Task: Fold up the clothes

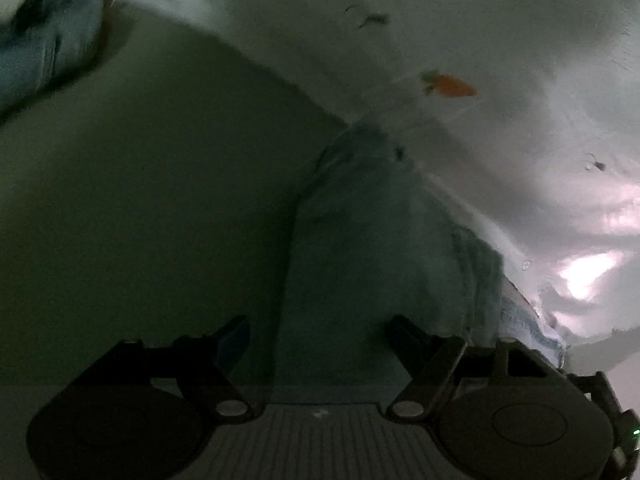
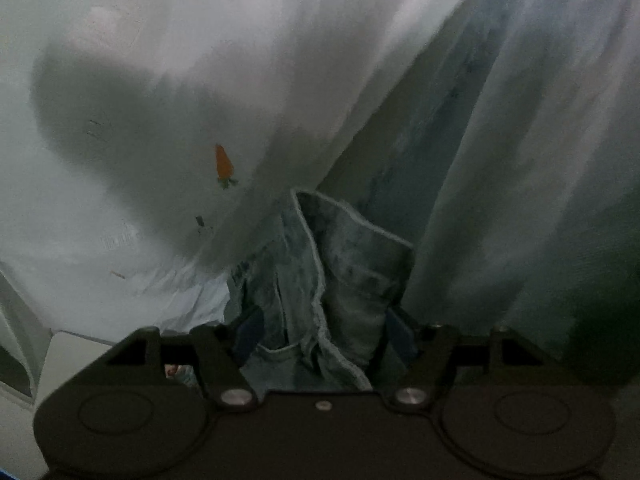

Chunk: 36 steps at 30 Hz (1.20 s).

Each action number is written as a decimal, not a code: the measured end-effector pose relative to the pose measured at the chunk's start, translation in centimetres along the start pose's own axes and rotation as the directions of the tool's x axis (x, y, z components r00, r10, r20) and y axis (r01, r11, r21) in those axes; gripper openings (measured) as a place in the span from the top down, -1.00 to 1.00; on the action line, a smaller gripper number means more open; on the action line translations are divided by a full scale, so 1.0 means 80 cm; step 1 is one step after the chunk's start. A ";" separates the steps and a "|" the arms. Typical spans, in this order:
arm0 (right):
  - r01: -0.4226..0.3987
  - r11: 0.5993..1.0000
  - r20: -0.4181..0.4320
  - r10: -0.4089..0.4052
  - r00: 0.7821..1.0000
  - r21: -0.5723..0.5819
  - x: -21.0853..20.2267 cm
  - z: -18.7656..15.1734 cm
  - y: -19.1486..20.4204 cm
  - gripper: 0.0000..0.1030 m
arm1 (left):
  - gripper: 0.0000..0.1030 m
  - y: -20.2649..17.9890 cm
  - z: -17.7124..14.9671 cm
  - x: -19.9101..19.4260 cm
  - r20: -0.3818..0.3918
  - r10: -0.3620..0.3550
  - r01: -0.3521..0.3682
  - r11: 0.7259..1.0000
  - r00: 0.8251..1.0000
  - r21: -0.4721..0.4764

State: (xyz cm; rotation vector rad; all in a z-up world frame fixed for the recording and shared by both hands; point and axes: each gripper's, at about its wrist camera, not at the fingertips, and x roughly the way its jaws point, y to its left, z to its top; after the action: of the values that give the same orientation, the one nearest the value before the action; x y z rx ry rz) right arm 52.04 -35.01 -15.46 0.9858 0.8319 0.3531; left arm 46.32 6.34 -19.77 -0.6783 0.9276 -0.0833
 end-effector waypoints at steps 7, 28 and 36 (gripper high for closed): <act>0.110 0.987 -0.051 -0.117 0.992 -0.116 0.051 0.012 0.015 -0.42 | -0.76 0.032 -0.002 0.019 -0.039 -0.077 0.070 0.987 0.996 -0.145; 0.153 0.901 0.260 -0.047 0.965 -0.405 -0.089 0.029 0.115 0.66 | -0.76 -0.052 0.003 -0.002 0.026 -0.001 -0.004 0.983 1.000 0.185; 0.483 0.804 0.252 -0.416 0.874 -0.346 -0.048 0.039 -0.001 0.20 | -0.83 -0.088 -0.047 0.063 -0.065 0.154 -0.125 0.935 0.986 0.332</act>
State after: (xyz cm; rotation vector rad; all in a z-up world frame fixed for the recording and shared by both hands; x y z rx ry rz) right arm 51.85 -39.20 -12.86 0.4020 0.7758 0.0193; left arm 48.08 -2.93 -20.88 -0.3004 1.0177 -0.1393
